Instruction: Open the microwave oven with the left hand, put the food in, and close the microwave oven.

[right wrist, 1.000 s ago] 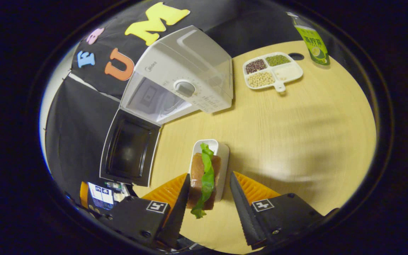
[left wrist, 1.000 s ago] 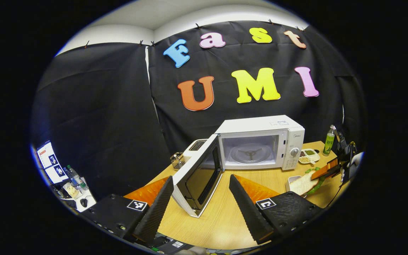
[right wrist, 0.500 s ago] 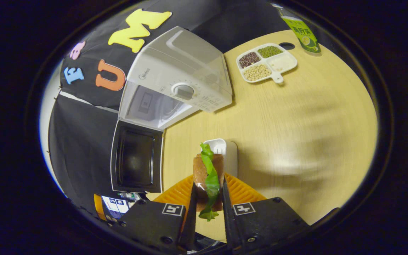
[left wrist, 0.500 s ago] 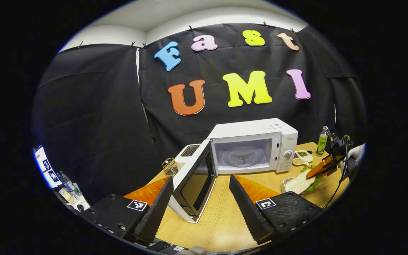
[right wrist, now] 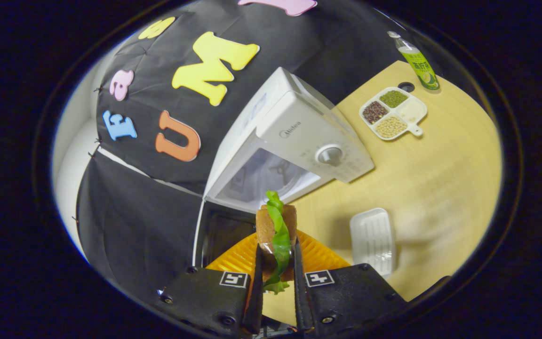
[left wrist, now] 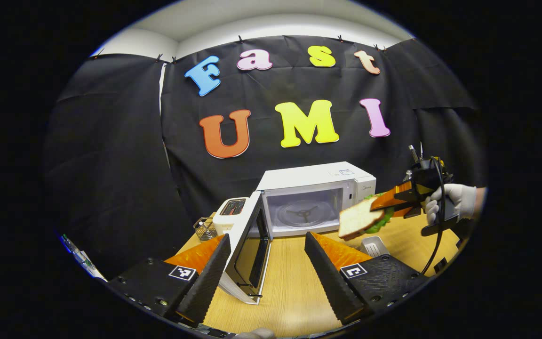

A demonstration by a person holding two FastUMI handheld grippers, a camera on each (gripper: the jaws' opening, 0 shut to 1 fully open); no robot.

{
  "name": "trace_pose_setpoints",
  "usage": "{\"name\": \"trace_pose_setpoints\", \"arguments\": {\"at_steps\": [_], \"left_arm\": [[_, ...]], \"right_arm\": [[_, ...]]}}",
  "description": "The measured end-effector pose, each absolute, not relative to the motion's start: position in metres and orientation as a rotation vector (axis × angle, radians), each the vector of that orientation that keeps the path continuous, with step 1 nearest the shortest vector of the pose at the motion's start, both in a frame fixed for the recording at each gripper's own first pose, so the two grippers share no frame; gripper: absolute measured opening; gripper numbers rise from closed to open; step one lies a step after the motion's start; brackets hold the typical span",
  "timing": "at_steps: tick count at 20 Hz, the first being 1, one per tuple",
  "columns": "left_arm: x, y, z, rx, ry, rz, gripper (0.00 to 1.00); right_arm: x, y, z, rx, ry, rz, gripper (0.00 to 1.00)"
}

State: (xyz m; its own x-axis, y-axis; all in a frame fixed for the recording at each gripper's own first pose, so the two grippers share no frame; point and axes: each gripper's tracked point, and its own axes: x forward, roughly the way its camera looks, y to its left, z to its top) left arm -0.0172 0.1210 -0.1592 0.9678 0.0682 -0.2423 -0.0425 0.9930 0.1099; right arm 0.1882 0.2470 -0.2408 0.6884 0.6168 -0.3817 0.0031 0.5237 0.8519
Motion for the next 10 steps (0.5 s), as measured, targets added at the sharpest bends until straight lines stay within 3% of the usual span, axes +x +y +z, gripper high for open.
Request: {"name": "trace_pose_setpoints", "arguments": {"at_steps": [1,2,10], "left_arm": [[-0.017,0.124,-0.159,0.104,0.254,0.047,0.95],[-0.014,0.128,-0.156,0.109,0.251,0.037,0.95],[-0.006,0.172,-0.149,0.156,0.264,0.049,0.95]], "right_arm": [[0.202,0.26,-0.236,1.009,0.682,0.392,0.22],[0.217,0.273,-0.235,1.047,0.632,0.361,0.3],[0.309,0.347,-0.271,1.175,0.379,0.097,0.3]]}}
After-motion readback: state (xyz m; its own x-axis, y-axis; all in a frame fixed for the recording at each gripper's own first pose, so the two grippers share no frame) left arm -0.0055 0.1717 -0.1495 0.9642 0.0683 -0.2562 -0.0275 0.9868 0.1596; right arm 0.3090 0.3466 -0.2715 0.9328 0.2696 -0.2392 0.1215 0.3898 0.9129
